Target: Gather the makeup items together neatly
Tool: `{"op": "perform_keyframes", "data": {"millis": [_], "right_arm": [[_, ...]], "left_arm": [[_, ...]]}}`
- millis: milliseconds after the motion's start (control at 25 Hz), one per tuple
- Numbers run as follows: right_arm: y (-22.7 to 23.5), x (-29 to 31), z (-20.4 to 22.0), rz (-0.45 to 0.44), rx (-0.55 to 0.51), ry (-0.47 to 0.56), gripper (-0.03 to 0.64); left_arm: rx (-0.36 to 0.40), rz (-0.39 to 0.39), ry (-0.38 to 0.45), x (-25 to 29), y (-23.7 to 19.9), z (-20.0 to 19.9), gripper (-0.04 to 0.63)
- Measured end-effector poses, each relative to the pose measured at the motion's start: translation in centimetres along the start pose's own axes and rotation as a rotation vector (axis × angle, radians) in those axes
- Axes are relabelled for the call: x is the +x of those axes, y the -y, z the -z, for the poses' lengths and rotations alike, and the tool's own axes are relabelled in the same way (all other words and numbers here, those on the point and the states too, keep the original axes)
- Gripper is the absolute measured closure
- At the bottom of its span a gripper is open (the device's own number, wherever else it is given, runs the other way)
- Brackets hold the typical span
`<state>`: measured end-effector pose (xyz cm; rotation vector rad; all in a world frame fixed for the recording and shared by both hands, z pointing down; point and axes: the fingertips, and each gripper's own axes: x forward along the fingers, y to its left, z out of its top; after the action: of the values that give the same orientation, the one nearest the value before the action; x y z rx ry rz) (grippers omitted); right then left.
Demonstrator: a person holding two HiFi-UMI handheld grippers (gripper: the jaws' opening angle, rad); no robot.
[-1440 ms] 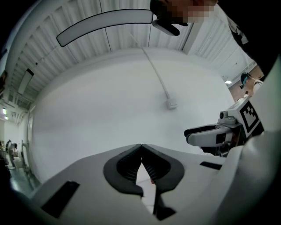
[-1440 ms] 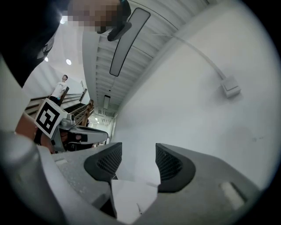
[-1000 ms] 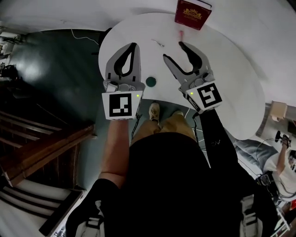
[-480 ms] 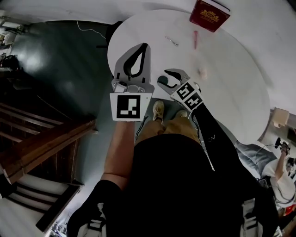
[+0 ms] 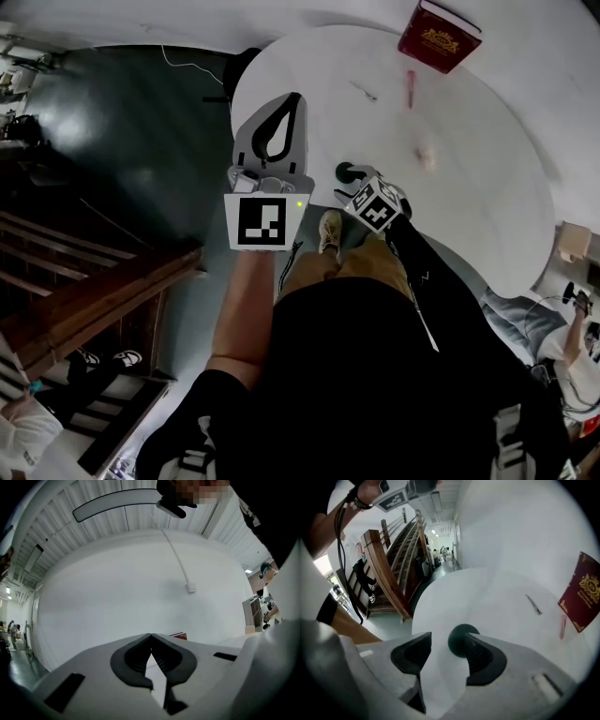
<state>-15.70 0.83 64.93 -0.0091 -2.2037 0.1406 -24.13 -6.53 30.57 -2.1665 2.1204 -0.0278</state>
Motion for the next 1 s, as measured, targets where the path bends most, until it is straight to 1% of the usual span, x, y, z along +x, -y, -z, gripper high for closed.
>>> {"op": "perform_keyframes", "data": {"millis": [80, 200, 360, 440, 480, 520, 600, 680, 720, 800, 920, 1000], "right_arm": [[0.4, 0.7, 0.7, 0.038, 0.0, -0.02, 0.404], [0.9, 0.8, 0.7, 0.09, 0.006, -0.005, 0.459], [1.1, 0.9, 1.0, 0.094, -0.023, -0.01, 0.469], [1.3, 0.9, 1.1, 0.111, -0.042, -0.012, 0.473], [1.5, 0.9, 1.2, 0.122, -0.041, -0.015, 0.529], [1.8, 0.9, 1.3, 0.124, -0.029, -0.014, 0.586], [2.4, 0.6, 1.1, 0.105, 0.024, 0.002, 0.592], [3.2, -0.3, 0.4, 0.108, 0.076, 0.039, 0.594], [3.7, -1.2, -0.1, 0.124, 0.111, 0.073, 0.594], [5.1, -3.6, -1.8, 0.172, 0.201, 0.181, 0.594], [7.4, -9.1, -5.6, 0.26, 0.297, 0.412, 0.592], [8.7, -13.4, -7.9, 0.325, 0.311, 0.557, 0.592]], "left_arm": [[0.0, 0.002, 0.0, -0.1, -0.3, 0.0, 0.588], [-0.007, 0.0, -0.001, -0.4, -0.9, 0.3, 0.588], [-0.016, -0.002, -0.004, -0.5, -1.3, 0.8, 0.588], [-0.014, 0.003, -0.001, -0.4, -1.3, 0.9, 0.588], [-0.015, 0.005, -0.001, -0.4, -1.3, 0.9, 0.588], [-0.017, 0.007, -0.003, -0.4, -1.3, 1.0, 0.588], [-0.019, 0.013, -0.002, -0.4, -1.3, 0.9, 0.588], [-0.015, 0.021, 0.003, -0.3, -1.3, 0.8, 0.588], [-0.016, 0.024, 0.005, -0.2, -1.3, 0.8, 0.588], [-0.022, 0.032, 0.007, 0.0, -1.2, 0.8, 0.588], [-0.025, 0.06, 0.02, 0.7, -0.8, 0.5, 0.588], [-0.025, 0.084, 0.034, 1.5, -0.2, 0.1, 0.588]]}}
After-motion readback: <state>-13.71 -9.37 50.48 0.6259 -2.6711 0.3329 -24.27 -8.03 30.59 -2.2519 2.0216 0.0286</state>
